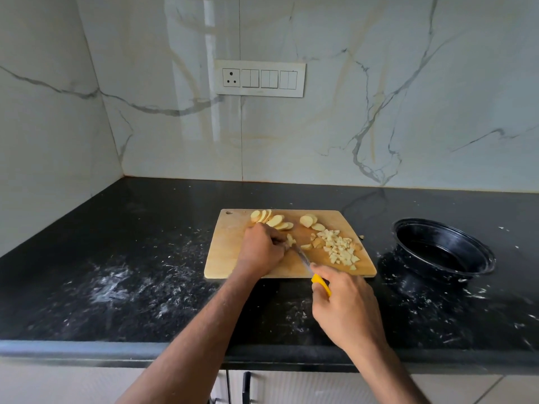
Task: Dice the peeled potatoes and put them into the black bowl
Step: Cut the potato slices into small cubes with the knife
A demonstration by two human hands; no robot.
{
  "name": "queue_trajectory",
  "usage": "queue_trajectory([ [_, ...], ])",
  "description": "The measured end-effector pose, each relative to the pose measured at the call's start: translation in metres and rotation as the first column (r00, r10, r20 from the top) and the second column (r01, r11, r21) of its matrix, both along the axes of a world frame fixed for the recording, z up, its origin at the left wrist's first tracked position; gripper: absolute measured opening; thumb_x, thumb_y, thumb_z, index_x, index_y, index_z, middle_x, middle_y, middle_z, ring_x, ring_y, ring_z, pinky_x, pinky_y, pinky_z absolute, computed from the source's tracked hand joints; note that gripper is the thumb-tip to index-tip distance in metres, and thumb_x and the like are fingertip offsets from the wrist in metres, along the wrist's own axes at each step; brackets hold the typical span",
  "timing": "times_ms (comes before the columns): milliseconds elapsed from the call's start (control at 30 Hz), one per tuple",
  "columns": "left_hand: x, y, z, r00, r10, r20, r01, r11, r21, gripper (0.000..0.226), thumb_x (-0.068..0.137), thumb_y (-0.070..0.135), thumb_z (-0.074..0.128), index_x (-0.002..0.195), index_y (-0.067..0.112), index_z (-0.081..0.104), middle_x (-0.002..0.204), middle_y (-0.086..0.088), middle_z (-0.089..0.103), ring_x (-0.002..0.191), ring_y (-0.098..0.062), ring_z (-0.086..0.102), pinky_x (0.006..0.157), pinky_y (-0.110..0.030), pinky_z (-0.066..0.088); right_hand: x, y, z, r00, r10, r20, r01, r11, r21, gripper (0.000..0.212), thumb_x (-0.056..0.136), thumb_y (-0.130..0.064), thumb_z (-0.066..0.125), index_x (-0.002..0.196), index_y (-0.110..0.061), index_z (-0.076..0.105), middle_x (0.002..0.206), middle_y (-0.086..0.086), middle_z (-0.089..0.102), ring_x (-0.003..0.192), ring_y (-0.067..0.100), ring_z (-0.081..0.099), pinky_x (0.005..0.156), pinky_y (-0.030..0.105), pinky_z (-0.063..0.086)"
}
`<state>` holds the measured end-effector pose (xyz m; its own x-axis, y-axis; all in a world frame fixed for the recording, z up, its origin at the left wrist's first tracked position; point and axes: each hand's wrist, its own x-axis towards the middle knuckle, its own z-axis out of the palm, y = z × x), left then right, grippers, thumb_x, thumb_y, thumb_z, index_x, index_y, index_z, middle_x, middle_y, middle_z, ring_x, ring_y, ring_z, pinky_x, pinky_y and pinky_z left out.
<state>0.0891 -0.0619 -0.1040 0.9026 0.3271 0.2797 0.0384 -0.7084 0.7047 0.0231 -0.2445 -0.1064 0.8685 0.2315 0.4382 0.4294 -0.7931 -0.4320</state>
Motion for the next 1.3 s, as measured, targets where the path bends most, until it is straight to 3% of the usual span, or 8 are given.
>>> queue_trajectory([
  [167,-0.006,0.01,0.002,0.993,0.048,0.107,-0.017,0.961,-0.278,0.011,0.091,0.014,0.073,0.099,0.017,0.08,0.084,0.014,0.073,0.077,0.001,0.065,0.068,-0.01,0.05,0.006,0.011,0.003,0.997,0.012,0.08,-0.012,1.0,0.002,0.045,0.092,-0.031,0.059,0.137,-0.033,0.058,0.089,-0.008,0.074,0.075,0.012,0.067,0.067,0.03,0.059],
  [267,-0.008,0.011,0.002,0.986,0.085,0.144,-0.029,0.936,-0.352,0.01,0.093,0.014,0.071,0.095,0.019,0.079,0.082,0.014,0.073,0.08,0.0,0.066,0.062,-0.005,0.047,0.005,0.025,0.002,0.994,0.085,0.064,-0.08,0.993,-0.084,0.047,0.097,-0.037,0.053,0.144,-0.037,0.049,0.086,-0.008,0.07,0.071,0.008,0.059,0.061,0.019,0.046],
  [367,-0.008,0.011,0.002,0.987,0.06,0.152,-0.005,0.941,-0.337,0.011,0.093,0.014,0.07,0.093,0.019,0.079,0.08,0.014,0.072,0.079,0.001,0.066,0.062,-0.003,0.046,0.004,0.028,0.003,0.996,0.065,0.053,-0.056,0.987,-0.153,0.047,0.098,-0.036,0.053,0.145,-0.035,0.048,0.09,-0.008,0.07,0.072,0.007,0.059,0.062,0.017,0.043],
  [567,-0.005,0.011,0.0,0.989,0.037,0.142,0.007,0.955,-0.298,0.011,0.093,0.016,0.07,0.1,0.017,0.079,0.083,0.016,0.07,0.079,0.003,0.063,0.06,-0.004,0.046,-0.001,0.021,0.004,0.987,-0.156,0.044,0.16,0.981,-0.108,0.046,0.094,-0.034,0.055,0.14,-0.033,0.052,0.087,-0.006,0.074,0.078,0.016,0.07,0.068,0.03,0.057],
  [667,-0.004,0.01,0.0,0.989,0.024,0.144,0.015,0.964,-0.264,0.012,0.093,0.016,0.07,0.1,0.016,0.079,0.082,0.014,0.07,0.078,0.003,0.063,0.06,-0.004,0.046,0.001,0.024,0.006,0.99,-0.126,0.067,0.131,0.988,-0.084,0.046,0.094,-0.033,0.056,0.14,-0.032,0.054,0.076,-0.007,0.072,0.07,0.014,0.068,0.065,0.032,0.059],
  [800,-0.003,0.01,-0.001,0.987,0.02,0.159,0.013,0.978,-0.208,0.011,0.091,0.012,0.071,0.097,0.014,0.08,0.08,0.009,0.072,0.075,0.001,0.064,0.063,-0.01,0.048,0.006,0.034,0.009,0.997,-0.039,0.065,0.048,0.987,-0.15,0.047,0.097,-0.035,0.054,0.143,-0.033,0.05,0.079,-0.004,0.069,0.071,0.015,0.065,0.065,0.03,0.056],
  [1067,-0.006,0.008,-0.001,0.99,0.002,0.139,0.021,0.987,-0.157,0.013,0.092,0.013,0.07,0.102,0.013,0.079,0.084,0.01,0.07,0.079,0.0,0.063,0.066,-0.006,0.047,0.01,0.023,0.014,0.973,-0.227,0.029,0.229,0.967,-0.113,0.042,0.092,-0.03,0.057,0.134,-0.03,0.059,0.088,-0.001,0.075,0.081,0.021,0.072,0.065,0.032,0.056],
  [1300,-0.004,0.009,-0.001,0.991,-0.003,0.133,0.023,0.989,-0.147,0.012,0.091,0.013,0.071,0.1,0.014,0.079,0.085,0.01,0.071,0.08,0.001,0.064,0.069,-0.007,0.048,0.006,0.019,0.016,0.985,-0.166,0.038,0.17,0.971,-0.165,0.041,0.095,-0.031,0.056,0.135,-0.033,0.057,0.088,-0.004,0.073,0.079,0.016,0.071,0.064,0.029,0.053],
])
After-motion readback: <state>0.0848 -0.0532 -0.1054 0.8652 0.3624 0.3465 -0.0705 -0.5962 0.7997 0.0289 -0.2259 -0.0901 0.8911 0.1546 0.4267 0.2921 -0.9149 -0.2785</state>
